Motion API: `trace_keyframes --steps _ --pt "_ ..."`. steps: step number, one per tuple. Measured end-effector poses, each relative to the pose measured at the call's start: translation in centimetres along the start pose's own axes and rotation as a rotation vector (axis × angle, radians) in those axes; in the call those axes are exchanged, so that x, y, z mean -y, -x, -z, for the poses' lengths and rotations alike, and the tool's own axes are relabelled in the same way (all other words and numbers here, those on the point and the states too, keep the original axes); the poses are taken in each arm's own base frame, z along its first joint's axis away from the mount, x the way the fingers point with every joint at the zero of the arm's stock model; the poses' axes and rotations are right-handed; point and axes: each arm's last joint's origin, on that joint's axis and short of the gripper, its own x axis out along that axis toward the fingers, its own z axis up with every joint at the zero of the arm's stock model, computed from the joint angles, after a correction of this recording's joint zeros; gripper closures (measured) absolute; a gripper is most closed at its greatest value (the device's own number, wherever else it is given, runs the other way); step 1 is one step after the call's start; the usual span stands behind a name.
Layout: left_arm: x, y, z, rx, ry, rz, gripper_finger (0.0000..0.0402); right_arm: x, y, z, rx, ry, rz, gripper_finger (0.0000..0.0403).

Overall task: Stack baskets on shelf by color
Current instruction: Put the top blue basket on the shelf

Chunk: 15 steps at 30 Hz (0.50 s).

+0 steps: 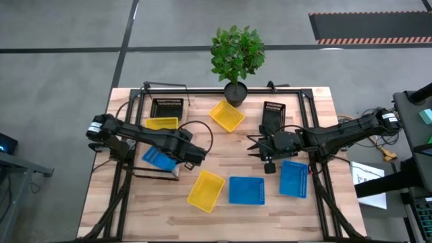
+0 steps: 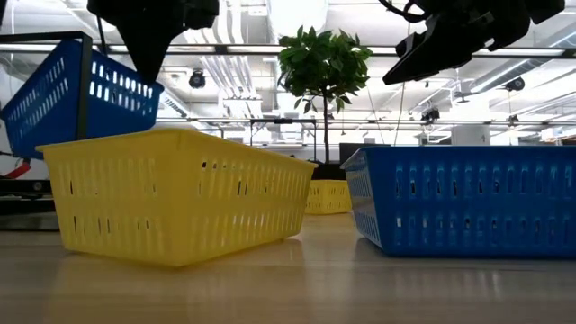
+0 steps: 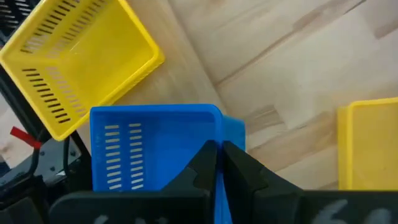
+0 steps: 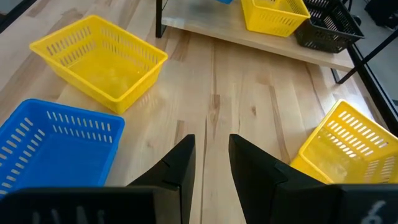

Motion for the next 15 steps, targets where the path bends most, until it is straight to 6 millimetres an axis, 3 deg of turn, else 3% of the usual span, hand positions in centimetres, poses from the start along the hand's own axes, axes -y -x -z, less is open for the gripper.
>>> trace_keyframes --steps 15 --pt "0.09 -0.34 -0.02 0.015 0.072 -0.007 0.04 0.0 0.0 -0.01 0.001 -0.008 0.0 0.0312"
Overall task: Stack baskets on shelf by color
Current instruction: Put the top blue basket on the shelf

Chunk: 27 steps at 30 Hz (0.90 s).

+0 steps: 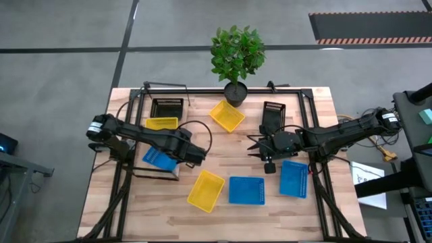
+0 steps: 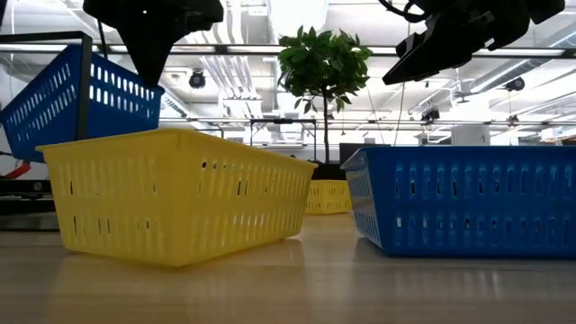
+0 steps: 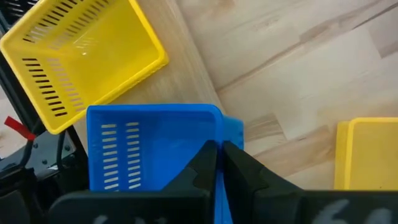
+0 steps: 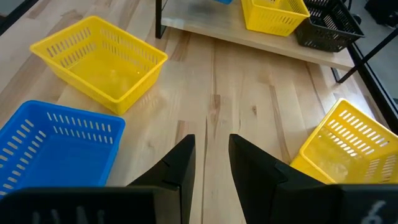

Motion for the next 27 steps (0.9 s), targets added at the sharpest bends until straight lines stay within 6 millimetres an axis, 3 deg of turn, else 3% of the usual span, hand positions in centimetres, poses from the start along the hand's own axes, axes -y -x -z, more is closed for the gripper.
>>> trace_keyframes --steps 13,19,23,27 --pt "0.1 -1.8 0.3 -0.018 -0.002 -0.027 0.0293 0.0 0.0 0.0 0.0 0.0 0.0 0.0312" --pt "0.0 -0.2 -0.2 0.01 -0.131 0.029 0.0275 0.0 0.0 0.1 -0.003 -0.016 -0.001 0.0312" --pt "0.0 2.0 0.3 0.279 -0.356 0.085 0.0274 -0.2 -0.6 1.2 0.015 -0.054 0.001 0.0317" --pt "0.1 4.6 2.0 0.601 -0.691 0.223 0.0274 -0.4 -2.1 1.7 0.111 -0.046 0.01 0.0338"
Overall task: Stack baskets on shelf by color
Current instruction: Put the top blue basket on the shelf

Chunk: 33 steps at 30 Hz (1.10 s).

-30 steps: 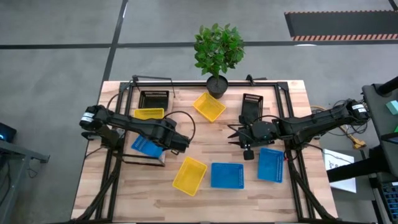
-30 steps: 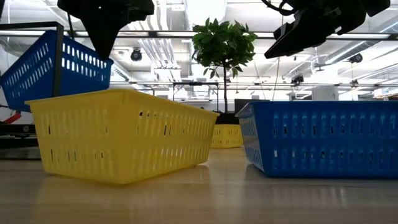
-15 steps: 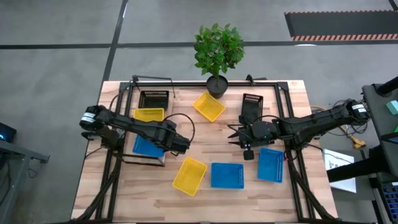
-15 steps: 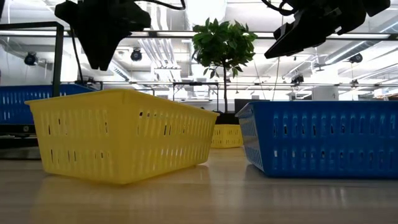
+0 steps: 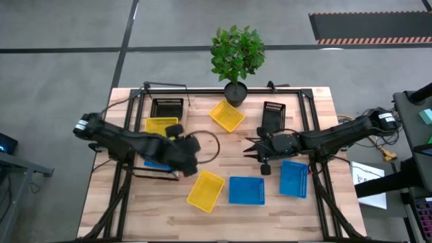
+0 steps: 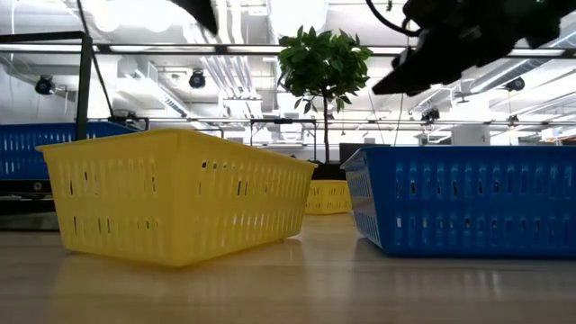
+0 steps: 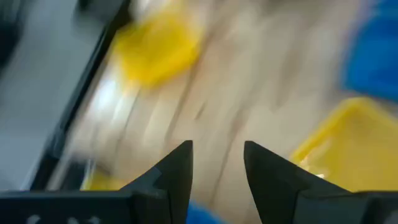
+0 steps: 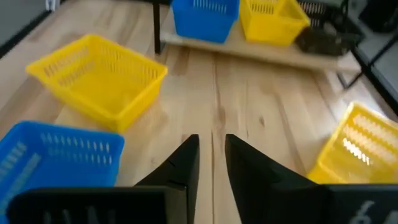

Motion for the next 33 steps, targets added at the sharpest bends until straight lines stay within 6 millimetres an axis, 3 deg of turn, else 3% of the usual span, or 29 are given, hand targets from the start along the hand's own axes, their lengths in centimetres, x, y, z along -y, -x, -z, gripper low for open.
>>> trace_keyframes --steps 4,7,12,17,26,33 --pt "1.1 2.1 0.4 0.314 -0.274 0.138 0.0274 -0.1 -1.9 -1.0 0.086 0.045 0.01 0.0368" --pt "0.4 2.8 1.6 0.5 -0.365 0.154 0.0275 -0.3 -3.9 -2.7 0.111 0.094 0.018 0.0389" --pt "-1.7 2.5 4.7 0.671 -0.375 0.109 0.029 -0.1 -7.7 -6.2 0.117 0.161 0.038 0.0394" --pt "-4.0 2.9 7.4 0.849 -0.294 0.032 0.0309 1.4 -11.9 -8.7 0.018 0.143 0.063 0.0394" --pt "-7.2 2.4 12.5 0.908 -0.216 -0.021 0.0318 3.1 -18.7 -9.9 -0.159 0.042 0.079 0.0394" --pt "-8.5 2.3 14.7 0.944 -0.176 -0.031 0.0318 3.6 -22.6 -9.2 -0.22 -0.003 0.086 0.0394"
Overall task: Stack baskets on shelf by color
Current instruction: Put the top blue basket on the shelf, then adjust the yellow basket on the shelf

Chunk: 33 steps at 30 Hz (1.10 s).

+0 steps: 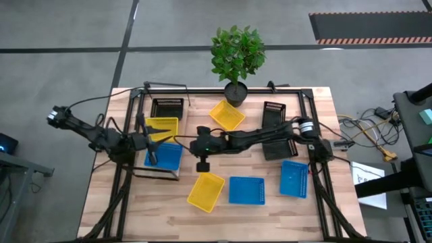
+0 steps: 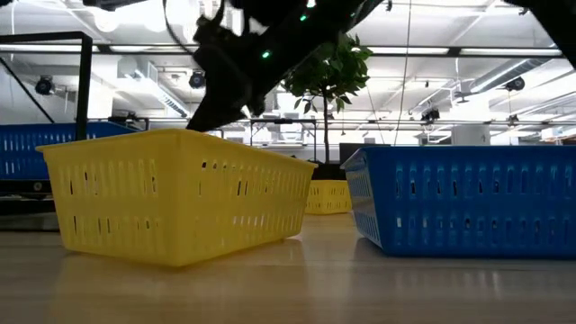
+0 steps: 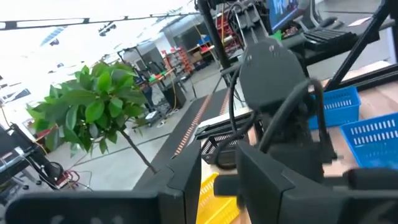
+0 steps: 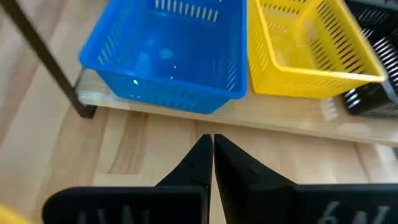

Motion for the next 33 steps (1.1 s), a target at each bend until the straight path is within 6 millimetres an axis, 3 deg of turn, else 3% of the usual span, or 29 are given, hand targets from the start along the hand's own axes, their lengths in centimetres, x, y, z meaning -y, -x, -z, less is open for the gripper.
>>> trace_keyframes --steps 8,23,28,33 --pt "-1.2 1.1 -0.1 0.05 0.036 -0.025 0.0318 0.7 -3.4 0.1 -0.021 -0.013 0.014 0.0394" --pt "-2.0 1.9 -0.2 0.079 0.09 -0.038 0.0318 0.6 -6.2 -1.7 0.009 0.036 -0.013 0.0394" --pt "-1.8 1.7 -0.1 0.072 0.11 -0.033 0.0318 0.6 -5.5 -1.8 -0.055 0.043 -0.022 0.0394" --pt "-1.5 1.4 -0.1 0.056 0.187 -0.034 0.0318 0.6 -3.4 -2.2 -0.145 0.057 -0.038 0.0394"
